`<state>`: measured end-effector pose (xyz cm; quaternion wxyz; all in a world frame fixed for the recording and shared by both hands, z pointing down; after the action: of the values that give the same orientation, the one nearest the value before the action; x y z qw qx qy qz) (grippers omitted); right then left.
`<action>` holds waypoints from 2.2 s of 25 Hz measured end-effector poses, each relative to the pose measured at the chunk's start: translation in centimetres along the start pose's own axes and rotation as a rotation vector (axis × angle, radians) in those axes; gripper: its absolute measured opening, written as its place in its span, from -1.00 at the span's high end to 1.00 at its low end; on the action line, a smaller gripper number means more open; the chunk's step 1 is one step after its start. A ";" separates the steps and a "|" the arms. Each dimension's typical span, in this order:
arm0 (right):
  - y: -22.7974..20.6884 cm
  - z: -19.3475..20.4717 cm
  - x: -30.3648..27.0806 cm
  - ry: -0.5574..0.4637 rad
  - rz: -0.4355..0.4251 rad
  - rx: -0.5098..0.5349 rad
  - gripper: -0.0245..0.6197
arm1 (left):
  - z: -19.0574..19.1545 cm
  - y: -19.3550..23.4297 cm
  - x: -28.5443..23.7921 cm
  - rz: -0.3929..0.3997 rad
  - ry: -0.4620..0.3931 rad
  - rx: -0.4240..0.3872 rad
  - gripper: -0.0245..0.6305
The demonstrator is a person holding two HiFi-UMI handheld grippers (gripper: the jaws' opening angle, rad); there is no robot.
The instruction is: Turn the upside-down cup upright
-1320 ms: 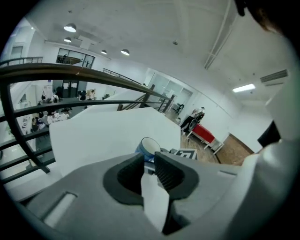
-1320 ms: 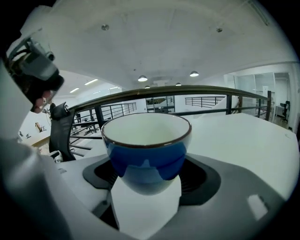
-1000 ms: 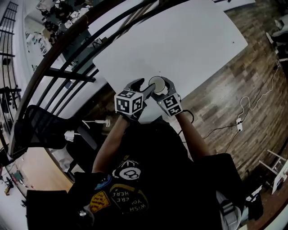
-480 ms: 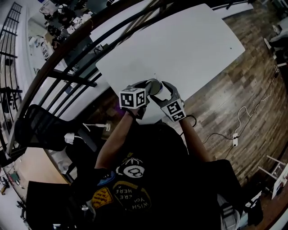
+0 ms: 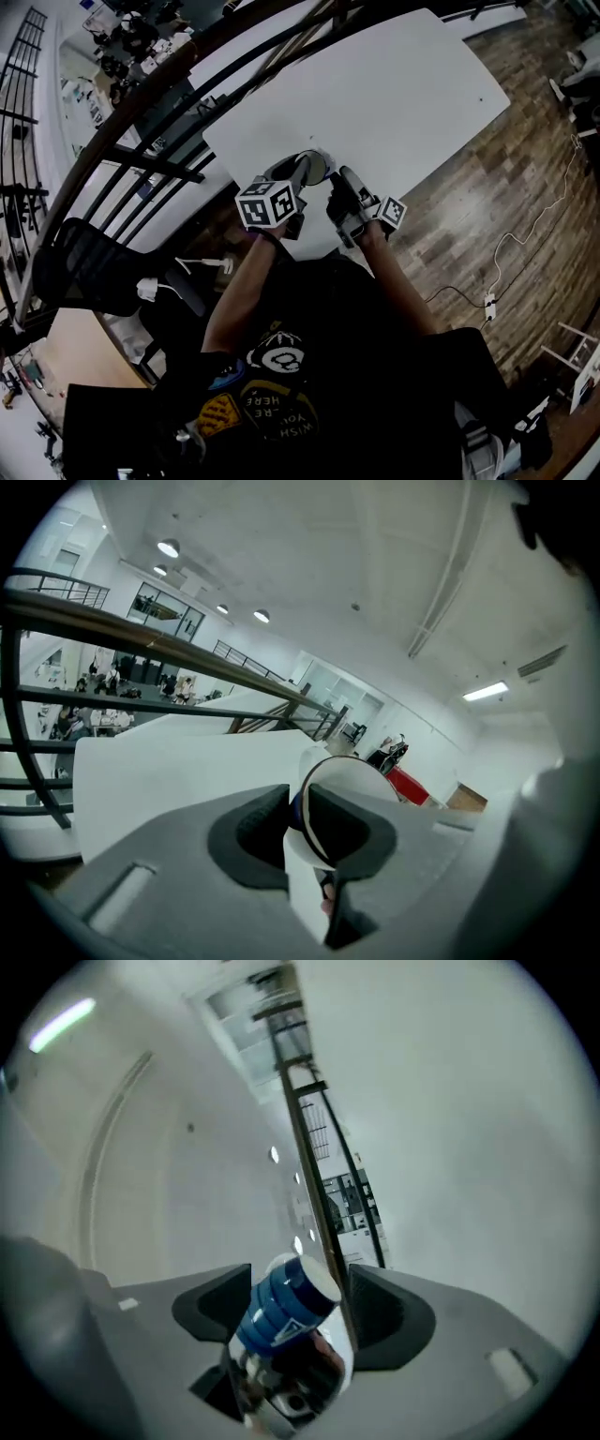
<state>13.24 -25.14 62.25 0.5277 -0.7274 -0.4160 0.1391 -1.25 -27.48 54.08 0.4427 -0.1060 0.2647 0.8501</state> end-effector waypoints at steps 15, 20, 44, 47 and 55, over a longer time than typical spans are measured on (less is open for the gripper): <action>0.4 3.3 -4.2 0.139 -0.215 -0.346 -0.30 | 1.2 -2.5 1.9 0.127 -0.145 -0.158 0.72; -1.1 0.8 -3.3 0.061 -0.046 -0.136 -0.30 | 2.9 -0.4 2.6 0.111 -0.065 -0.178 0.72; -12.0 -7.5 -12.0 0.381 0.725 1.882 -0.31 | 11.9 6.1 9.1 -0.179 0.131 -0.069 0.92; -12.3 -7.4 -11.7 0.411 0.732 1.927 -0.31 | 11.7 5.6 8.5 -0.166 0.137 -0.076 0.92; -5.5 -4.7 -6.6 0.248 0.642 1.669 0.46 | 10.3 4.5 8.2 -0.175 0.121 -0.082 0.92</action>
<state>9.75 -32.64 67.43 0.8608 -0.1988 0.1033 0.4570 -9.11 -18.28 60.95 0.4936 -0.1979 0.2459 0.8104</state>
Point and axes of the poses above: the fingertips, and each gripper's own axes: x backward along the fingers, y to its left, z out of its underside, the point moved 5 cm from there along x, backward along the fingers, and after that the axes turned 13 degrees about -x, right-handed, at the moved point
